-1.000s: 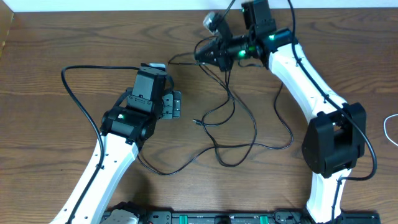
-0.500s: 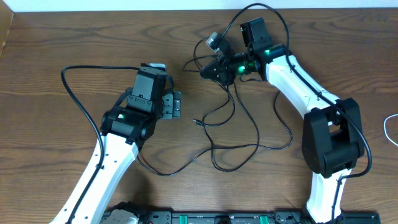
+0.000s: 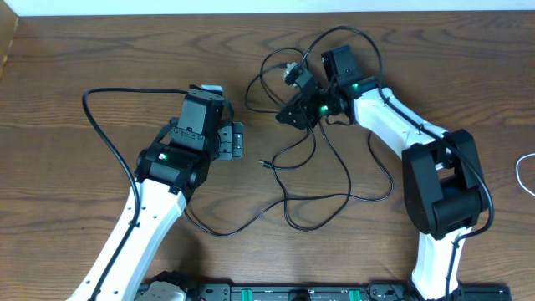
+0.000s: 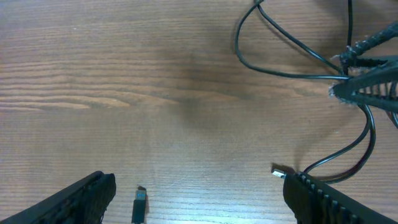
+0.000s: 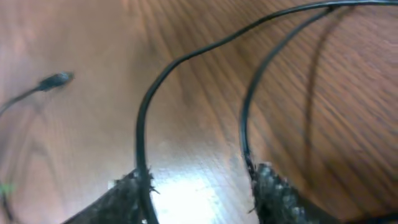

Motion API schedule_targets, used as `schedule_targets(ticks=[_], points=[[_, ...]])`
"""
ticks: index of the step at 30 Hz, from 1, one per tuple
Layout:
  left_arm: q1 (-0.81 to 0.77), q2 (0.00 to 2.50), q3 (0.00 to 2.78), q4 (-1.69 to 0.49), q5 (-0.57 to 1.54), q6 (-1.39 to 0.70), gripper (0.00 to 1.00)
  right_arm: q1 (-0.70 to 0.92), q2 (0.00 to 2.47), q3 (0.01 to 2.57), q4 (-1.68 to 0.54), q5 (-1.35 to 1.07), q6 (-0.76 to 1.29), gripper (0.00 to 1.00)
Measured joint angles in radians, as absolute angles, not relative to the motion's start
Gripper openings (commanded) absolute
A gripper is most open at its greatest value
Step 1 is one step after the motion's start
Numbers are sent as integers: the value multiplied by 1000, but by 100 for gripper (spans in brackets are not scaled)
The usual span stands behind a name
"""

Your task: Untangle cables

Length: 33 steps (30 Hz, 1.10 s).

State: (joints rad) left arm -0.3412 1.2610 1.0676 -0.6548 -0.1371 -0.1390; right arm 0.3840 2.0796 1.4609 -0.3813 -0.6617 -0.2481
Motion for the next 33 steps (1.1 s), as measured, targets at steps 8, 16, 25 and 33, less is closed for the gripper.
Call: schedule_targets(ticks=[8,16,25,33], points=[[-341,1261,1068,-655,-137,-139,91,405,2080,1457,-332,-487,-214,78],[-341,1261,1068,-655,-137,-139,91,408,2084,1456,-324,-432,-213,44],[-341,1261,1068,-655,-137,-139,91,408,2153,1446,-328,-432,-191,13],[-341,1261,1068,-655,-137,-139,91,406,2153,1445,-329,-435,-176,1]])
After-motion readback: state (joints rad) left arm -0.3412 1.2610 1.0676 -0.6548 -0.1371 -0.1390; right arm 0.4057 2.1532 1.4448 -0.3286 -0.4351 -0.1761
